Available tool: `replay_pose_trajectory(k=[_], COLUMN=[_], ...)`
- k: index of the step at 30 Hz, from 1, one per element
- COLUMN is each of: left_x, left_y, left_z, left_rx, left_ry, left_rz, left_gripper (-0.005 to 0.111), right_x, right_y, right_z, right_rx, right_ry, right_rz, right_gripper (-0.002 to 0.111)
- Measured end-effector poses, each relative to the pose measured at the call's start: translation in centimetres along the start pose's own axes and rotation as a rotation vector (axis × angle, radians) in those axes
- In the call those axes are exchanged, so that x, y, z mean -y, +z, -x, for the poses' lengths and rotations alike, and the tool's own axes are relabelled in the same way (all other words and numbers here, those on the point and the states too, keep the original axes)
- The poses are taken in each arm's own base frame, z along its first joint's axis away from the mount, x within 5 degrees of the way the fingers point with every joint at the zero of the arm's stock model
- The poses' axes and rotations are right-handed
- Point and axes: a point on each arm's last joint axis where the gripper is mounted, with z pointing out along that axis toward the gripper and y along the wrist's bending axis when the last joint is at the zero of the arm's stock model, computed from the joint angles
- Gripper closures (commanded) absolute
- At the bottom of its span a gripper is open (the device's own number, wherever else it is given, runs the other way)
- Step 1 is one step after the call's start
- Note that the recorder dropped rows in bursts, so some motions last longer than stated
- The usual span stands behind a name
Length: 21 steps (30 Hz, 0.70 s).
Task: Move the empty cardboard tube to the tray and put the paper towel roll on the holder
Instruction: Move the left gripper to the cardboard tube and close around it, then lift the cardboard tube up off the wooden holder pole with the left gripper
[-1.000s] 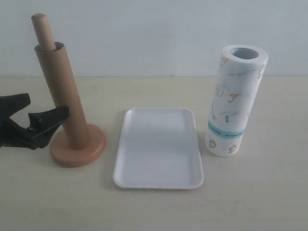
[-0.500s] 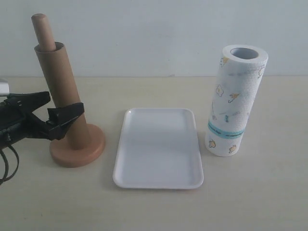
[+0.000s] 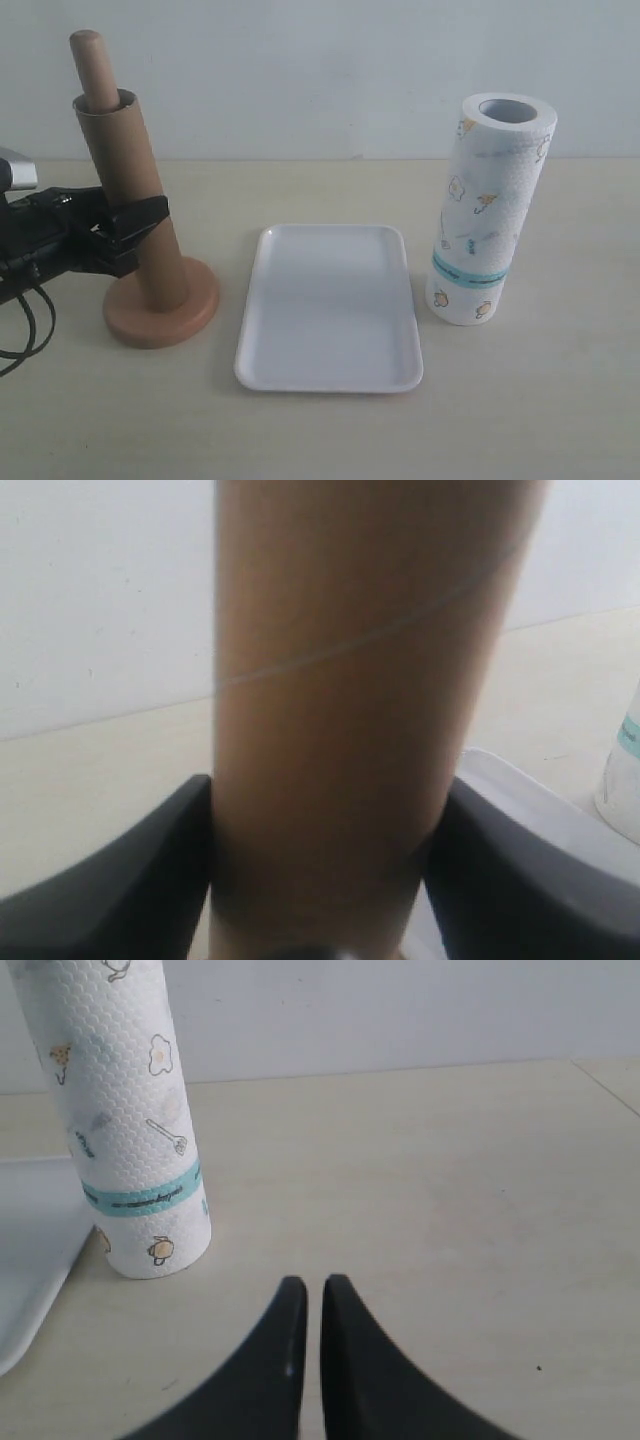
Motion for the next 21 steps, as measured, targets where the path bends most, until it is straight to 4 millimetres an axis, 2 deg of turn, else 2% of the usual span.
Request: replay_pose_trajectory(k=[4,9,12,18,21], left_x=[0.0,0.2,0.5,1.7,2.8], left_y=[0.0,0.0,-0.2,-1.9,-3.8], left_z=[0.0,0.2,1.2,6.4,10.9], left_rx=[0.000,0.017,0.050,0.205,0.350], left_ry=[0.004,0.017,0.039,0.096,0.124], left_rz=[-0.006,-0.029,-0.037,-0.043,-0.039], left_gripper=[0.101,0.103,0.103,0.103,0.103], right_x=[0.0,0.0,0.0,0.0,0.0], right_y=[0.0,0.0,0.0,0.0,0.0], right_z=[0.0,0.0,0.1,0.1,0.1], right_rx=[0.000,0.002,0.006,0.006,0.006], right_ry=[0.000,0.000,0.000,0.000,0.000], right_rz=[0.000,0.000,0.000,0.000,0.000], right_gripper=[0.103,0.103,0.103,0.103,0.103])
